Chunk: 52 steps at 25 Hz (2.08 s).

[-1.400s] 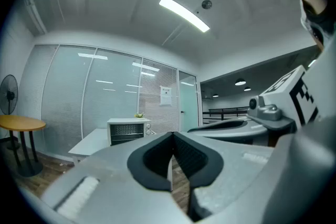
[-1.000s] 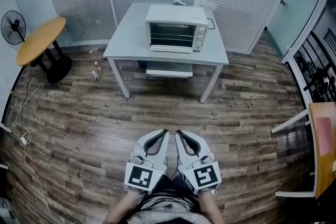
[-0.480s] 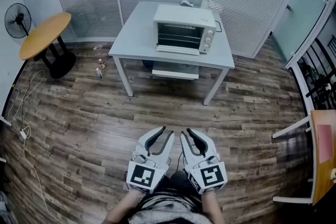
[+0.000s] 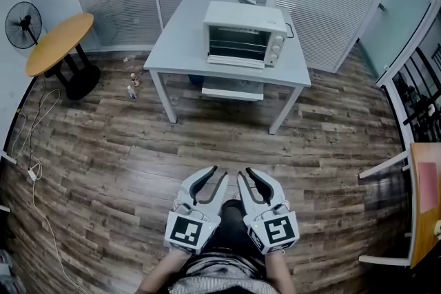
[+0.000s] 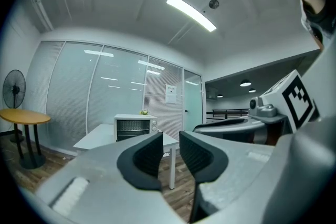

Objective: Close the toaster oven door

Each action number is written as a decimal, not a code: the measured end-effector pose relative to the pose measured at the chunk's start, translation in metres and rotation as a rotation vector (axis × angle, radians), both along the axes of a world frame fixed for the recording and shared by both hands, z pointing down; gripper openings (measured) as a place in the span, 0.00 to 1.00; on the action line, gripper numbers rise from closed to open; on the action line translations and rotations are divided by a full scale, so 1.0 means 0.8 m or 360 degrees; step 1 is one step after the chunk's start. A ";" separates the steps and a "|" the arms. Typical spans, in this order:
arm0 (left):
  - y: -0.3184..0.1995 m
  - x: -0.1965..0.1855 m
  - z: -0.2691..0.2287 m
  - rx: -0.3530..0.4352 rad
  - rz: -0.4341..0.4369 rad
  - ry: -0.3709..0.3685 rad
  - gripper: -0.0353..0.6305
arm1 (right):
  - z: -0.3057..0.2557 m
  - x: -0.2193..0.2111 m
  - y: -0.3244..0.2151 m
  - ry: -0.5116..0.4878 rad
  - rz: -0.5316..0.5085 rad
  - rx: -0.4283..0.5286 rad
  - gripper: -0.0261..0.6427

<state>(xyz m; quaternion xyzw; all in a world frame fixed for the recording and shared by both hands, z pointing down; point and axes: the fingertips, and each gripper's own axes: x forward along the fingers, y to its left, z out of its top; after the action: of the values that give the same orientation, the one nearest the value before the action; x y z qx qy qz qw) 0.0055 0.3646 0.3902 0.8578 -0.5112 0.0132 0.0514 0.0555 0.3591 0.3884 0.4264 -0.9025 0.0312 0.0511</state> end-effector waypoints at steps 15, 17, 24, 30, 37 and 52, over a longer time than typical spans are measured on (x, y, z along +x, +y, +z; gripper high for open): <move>-0.092 -0.016 0.000 -0.0004 -0.0039 -0.0007 0.19 | -0.002 -0.023 -0.095 -0.0034 -0.0075 0.0002 0.15; -0.113 -0.017 0.001 -0.0008 -0.0033 -0.0006 0.19 | 0.000 -0.025 -0.115 -0.0034 -0.0083 -0.0005 0.15; -0.183 -0.024 -0.003 -0.0009 -0.0033 -0.0034 0.19 | -0.003 -0.040 -0.186 -0.0014 -0.0143 -0.0026 0.15; -0.245 -0.024 -0.011 -0.0029 -0.0075 -0.0014 0.19 | -0.010 -0.044 -0.248 -0.0016 -0.0196 -0.0032 0.15; -0.304 -0.023 -0.014 -0.0011 -0.0109 -0.0050 0.19 | -0.017 -0.042 -0.311 -0.0039 -0.0238 -0.0017 0.15; -0.405 0.003 -0.015 0.0004 -0.0189 -0.0063 0.19 | -0.017 -0.014 -0.412 -0.0033 -0.0324 -0.0010 0.15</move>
<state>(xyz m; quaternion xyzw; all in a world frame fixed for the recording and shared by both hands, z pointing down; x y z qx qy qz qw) 0.0075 0.0403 0.3782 0.8256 -0.5622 0.0264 0.0410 0.0442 0.0297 0.3751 0.3321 -0.9415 0.0331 0.0460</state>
